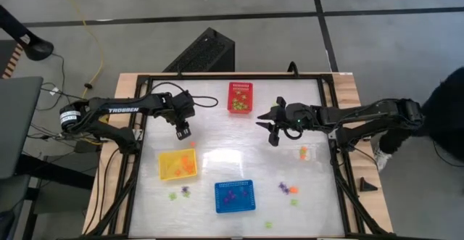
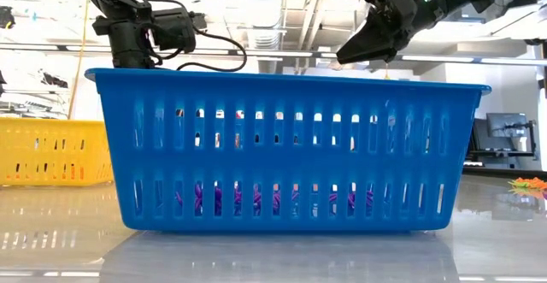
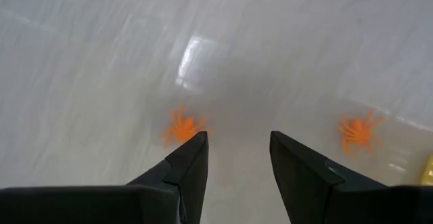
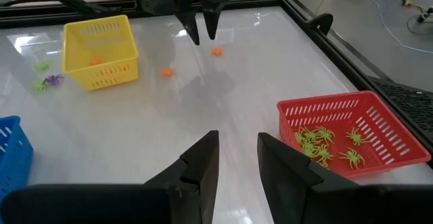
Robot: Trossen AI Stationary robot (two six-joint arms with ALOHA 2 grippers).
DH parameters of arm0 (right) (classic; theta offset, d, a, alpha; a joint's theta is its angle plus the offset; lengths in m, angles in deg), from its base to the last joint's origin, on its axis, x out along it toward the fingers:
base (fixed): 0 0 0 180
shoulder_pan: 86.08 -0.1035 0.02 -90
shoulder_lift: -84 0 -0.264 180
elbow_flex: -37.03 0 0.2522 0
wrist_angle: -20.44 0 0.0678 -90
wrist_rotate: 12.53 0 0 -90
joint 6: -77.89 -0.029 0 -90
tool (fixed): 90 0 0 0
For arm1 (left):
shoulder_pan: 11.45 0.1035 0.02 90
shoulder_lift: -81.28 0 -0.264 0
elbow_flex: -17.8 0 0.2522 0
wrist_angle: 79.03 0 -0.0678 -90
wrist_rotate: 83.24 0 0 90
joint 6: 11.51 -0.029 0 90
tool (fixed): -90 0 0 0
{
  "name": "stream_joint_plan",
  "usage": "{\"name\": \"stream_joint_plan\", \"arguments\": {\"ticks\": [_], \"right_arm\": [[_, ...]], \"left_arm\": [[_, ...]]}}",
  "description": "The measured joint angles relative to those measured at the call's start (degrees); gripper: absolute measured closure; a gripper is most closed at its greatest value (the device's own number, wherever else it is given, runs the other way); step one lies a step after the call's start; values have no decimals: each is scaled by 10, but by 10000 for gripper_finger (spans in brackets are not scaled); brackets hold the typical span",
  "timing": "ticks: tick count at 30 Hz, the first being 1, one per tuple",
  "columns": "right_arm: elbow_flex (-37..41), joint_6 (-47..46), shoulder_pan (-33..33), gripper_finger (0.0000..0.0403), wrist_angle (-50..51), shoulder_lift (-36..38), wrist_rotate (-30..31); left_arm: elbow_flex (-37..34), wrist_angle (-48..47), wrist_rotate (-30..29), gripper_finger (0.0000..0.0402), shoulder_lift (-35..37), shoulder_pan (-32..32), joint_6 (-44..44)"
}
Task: Sort Halloween decoration
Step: Put the orange spider toy into the yellow basket
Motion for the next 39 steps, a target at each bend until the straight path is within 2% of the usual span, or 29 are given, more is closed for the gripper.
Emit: {"name": "stream_joint_plan", "arguments": {"ticks": [17, 21, 25, 32, 37, 39], "right_arm": [[0, 0, 0, 269, 0, 0, 0], [0, 0, 0, 269, 0, 0, 0], [0, 0, 0, 269, 3, 0, 0], [0, 0, 4, 269, 7, 0, 0], [0, 1, 6, 269, 7, 0, 0], [0, 0, 5, 269, 7, 0, 0]], "left_arm": [[0, 2, -34, 253, 0, -3, 28], [-32, 78, -28, 253, 0, -3, 27], [-85, 172, 28, 253, 0, -3, 5], [-109, 176, 109, 253, 1, -5, -4], [-120, 203, 243, 253, 1, -15, -15], [-123, 221, 250, 253, 2, -29, -4]]}}
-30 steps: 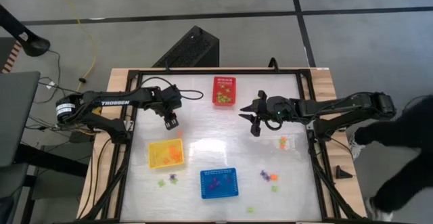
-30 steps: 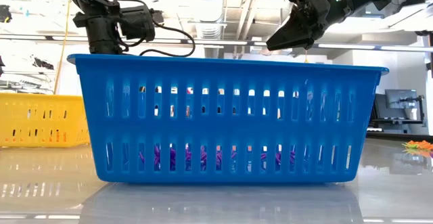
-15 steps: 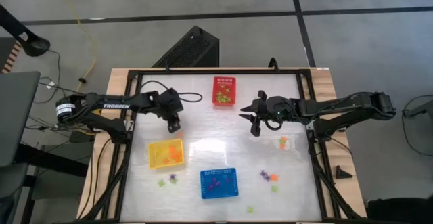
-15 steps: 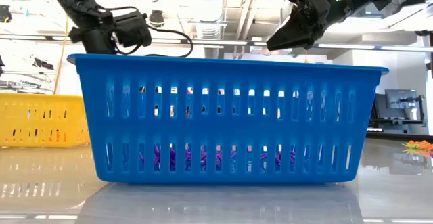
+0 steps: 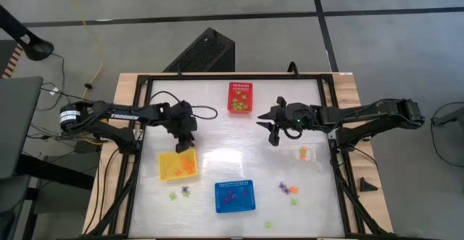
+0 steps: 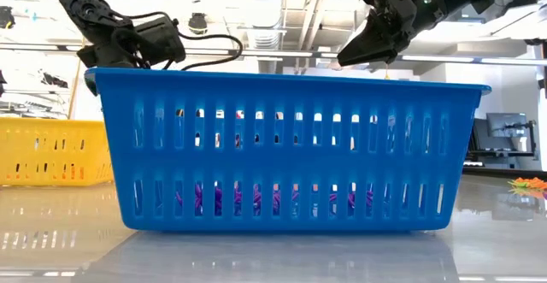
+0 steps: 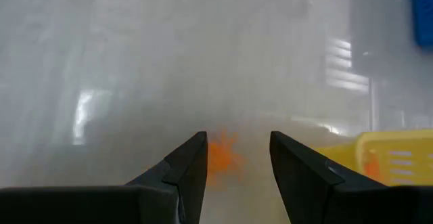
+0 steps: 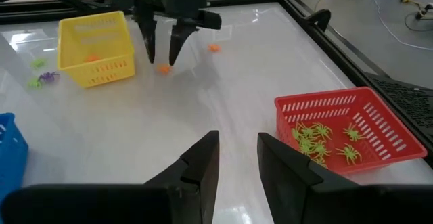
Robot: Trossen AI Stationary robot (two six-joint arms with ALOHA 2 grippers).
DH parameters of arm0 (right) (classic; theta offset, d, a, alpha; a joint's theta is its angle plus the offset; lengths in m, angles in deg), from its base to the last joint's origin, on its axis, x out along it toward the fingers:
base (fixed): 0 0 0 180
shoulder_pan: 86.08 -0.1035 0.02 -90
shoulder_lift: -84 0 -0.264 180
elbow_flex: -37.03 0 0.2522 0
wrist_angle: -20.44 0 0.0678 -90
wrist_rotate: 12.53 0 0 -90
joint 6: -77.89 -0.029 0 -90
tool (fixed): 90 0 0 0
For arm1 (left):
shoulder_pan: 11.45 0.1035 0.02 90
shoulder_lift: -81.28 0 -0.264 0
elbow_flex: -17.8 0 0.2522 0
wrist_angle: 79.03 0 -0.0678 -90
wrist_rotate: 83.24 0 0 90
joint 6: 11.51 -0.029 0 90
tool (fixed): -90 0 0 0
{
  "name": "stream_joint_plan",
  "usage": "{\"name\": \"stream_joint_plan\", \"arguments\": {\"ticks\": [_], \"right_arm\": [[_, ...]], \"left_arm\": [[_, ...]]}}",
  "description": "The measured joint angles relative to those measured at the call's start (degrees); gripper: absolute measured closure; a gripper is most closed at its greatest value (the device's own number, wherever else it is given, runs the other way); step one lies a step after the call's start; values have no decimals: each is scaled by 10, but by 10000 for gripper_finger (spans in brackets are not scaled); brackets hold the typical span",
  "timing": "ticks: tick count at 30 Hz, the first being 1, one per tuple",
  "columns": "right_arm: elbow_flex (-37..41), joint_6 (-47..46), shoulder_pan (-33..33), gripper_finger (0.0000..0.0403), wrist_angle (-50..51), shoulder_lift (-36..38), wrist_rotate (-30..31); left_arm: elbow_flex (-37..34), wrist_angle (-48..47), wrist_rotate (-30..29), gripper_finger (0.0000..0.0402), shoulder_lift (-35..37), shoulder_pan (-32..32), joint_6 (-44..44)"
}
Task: Sort Halloween decoration
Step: Put the orange spider toy into the yellow basket
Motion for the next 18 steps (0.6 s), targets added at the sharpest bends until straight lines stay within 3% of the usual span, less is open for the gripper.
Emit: {"name": "stream_joint_plan", "arguments": {"ticks": [7, 14, 18], "right_arm": [[0, 0, -1, 269, 1, 0, 0], [0, 0, 0, 269, 1, 0, 0], [0, 1, 0, 269, 1, 0, 0]], "left_arm": [[0, -5, -134, 253, -2, -47, -9], [37, 22, -157, 253, 14, -30, -39], [62, -45, -268, 253, 15, -5, -39]]}}
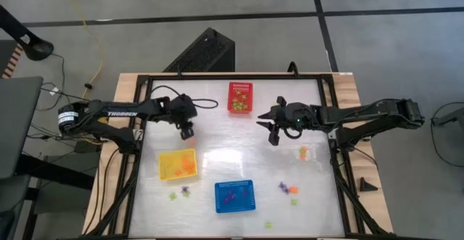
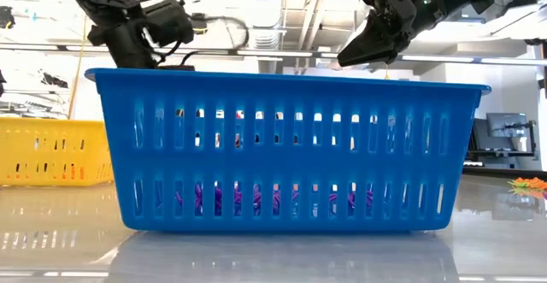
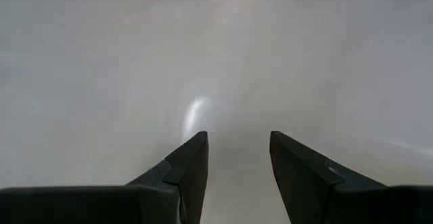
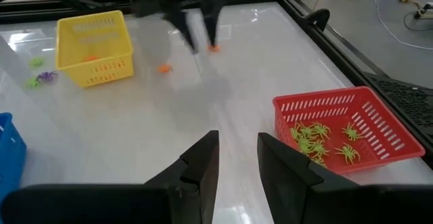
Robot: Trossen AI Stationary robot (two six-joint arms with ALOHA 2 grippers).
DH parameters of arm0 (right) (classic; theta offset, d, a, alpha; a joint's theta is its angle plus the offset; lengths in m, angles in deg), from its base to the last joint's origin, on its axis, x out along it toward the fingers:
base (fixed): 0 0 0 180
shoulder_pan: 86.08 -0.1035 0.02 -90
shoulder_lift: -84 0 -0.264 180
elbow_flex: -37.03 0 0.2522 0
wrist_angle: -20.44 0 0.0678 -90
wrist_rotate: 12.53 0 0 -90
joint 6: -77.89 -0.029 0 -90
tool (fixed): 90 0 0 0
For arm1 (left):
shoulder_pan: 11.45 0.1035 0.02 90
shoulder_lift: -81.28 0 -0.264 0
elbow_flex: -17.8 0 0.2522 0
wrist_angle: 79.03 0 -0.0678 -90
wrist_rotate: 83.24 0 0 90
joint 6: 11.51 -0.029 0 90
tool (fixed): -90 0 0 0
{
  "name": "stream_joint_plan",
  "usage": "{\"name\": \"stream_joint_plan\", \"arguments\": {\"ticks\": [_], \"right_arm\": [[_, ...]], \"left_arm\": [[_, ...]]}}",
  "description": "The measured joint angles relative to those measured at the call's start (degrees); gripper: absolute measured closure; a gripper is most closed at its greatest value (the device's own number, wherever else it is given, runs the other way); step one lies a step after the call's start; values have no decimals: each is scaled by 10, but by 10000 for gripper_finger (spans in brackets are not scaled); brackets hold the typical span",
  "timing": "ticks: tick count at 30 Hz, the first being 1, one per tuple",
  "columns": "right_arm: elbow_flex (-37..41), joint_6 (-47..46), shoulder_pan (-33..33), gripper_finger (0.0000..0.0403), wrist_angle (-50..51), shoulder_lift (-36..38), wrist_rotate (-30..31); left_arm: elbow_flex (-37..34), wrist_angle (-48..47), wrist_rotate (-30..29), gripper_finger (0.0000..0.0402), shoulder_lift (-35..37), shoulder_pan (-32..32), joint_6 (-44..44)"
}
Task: Sort Halloween decoration
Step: Put the orange spider toy into the yellow basket
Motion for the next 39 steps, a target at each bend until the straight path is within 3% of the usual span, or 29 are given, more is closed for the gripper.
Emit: {"name": "stream_joint_plan", "arguments": {"ticks": [3, 10, 22, 27, 39], "right_arm": [[0, 1, 0, 269, 1, 0, 0], [0, 0, 0, 269, 2, 0, 0], [0, 13, 0, 269, 2, 0, 0], [0, 14, 0, 269, 5, 0, 0], [0, 14, 0, 269, 7, 0, 0]], "left_arm": [[-7, -42, -43, 253, 0, 28, 16], [-53, -35, -11, 253, 0, 67, 27], [-62, 36, -8, 253, 0, 77, -16], [-62, 31, -38, 253, 0, 95, -11], [-111, 71, -2, 253, -12, 113, 22]]}}
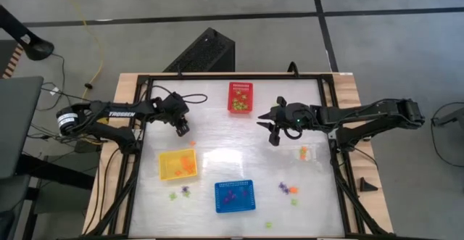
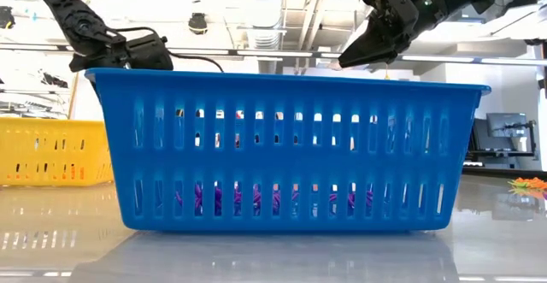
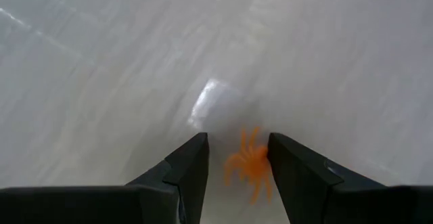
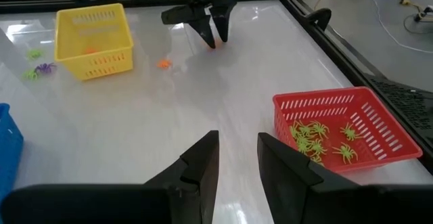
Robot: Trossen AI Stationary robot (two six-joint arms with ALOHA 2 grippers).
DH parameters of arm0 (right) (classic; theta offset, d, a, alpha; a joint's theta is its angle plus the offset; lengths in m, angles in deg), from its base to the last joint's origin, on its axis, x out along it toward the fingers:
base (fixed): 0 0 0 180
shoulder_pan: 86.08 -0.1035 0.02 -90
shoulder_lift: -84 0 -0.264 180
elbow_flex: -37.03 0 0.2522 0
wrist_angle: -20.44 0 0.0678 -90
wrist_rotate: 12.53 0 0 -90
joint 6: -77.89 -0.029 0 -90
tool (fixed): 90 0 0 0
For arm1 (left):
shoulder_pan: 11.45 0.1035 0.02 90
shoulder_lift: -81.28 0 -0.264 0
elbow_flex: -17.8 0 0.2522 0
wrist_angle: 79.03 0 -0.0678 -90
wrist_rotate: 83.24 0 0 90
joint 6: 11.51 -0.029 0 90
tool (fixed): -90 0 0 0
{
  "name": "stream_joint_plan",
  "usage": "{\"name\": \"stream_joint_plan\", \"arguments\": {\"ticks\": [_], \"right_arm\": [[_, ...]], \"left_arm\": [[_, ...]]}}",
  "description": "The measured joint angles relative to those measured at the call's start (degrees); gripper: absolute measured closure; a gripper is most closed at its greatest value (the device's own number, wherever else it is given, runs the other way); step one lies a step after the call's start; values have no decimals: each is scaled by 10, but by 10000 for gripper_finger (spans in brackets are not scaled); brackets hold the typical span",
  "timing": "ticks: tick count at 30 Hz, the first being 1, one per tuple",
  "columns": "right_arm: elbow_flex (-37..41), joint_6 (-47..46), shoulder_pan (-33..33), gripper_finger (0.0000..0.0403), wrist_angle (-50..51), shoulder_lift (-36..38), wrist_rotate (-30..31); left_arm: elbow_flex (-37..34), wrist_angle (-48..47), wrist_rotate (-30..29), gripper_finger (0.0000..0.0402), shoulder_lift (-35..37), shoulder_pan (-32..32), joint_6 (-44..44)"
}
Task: Sort Halloween decoration
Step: Put the orange spider toy into the yellow basket
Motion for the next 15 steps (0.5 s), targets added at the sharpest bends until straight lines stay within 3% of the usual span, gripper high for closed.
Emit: {"name": "stream_joint_plan", "arguments": {"ticks": [5, 11, 15], "right_arm": [[0, 0, 0, 269, 0, 0, 0], [0, 0, 0, 269, -2, 0, 0], [0, 0, 0, 269, -2, 0, 0]], "left_arm": [[-10, 1, 3, 280, 2, 0, 4], [-11, 1, 8, 382, 2, 0, -4], [0, 9, 20, 392, 1, 0, -5]]}}
